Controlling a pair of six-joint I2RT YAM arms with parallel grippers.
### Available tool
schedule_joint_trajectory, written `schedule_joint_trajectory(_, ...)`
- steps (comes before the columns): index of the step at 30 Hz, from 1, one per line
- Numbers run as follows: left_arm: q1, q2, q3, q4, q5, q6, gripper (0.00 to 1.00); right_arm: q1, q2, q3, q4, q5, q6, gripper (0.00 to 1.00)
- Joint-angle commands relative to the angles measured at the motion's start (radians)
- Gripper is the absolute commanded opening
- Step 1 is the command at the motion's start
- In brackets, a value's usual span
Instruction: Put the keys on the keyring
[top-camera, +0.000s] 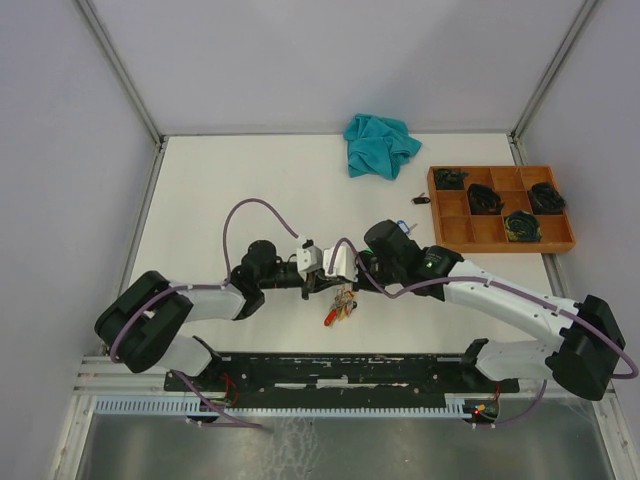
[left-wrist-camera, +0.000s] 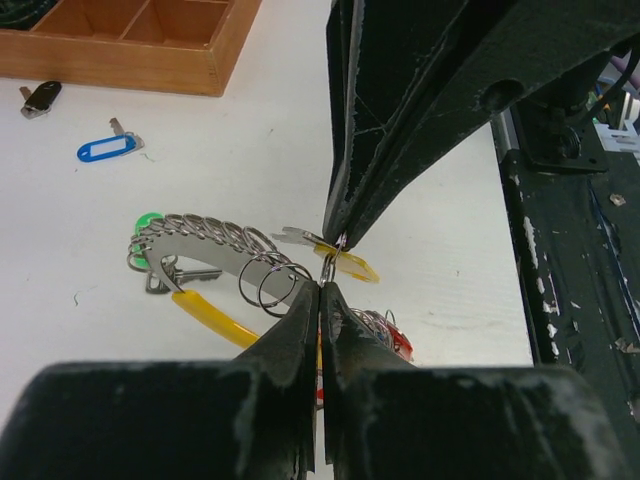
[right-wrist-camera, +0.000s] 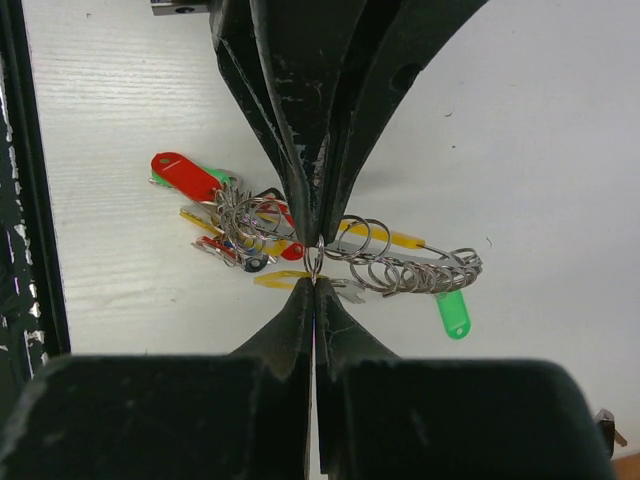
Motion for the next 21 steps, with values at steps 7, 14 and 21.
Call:
schedule_joint_trajectory(7,0.006,-0.036,-0.056,0.264,-0.105,-0.151,0.03,0.0,-0.008,-0.054,0.085,-0.037,0.073,0.01)
schedule_joint_trajectory(14,0.0,-0.025,-0.087,0.365,-0.171,-0.202,0.03,0.006,0.004,-0.098,0.198,-0.052,0.11,0.01)
schedule_joint_trajectory(21,-0.015,0.004,-0.111,0.454,-0.208,-0.242,0.03,0.007,0.023,-0.123,0.289,-0.048,0.126,0.01)
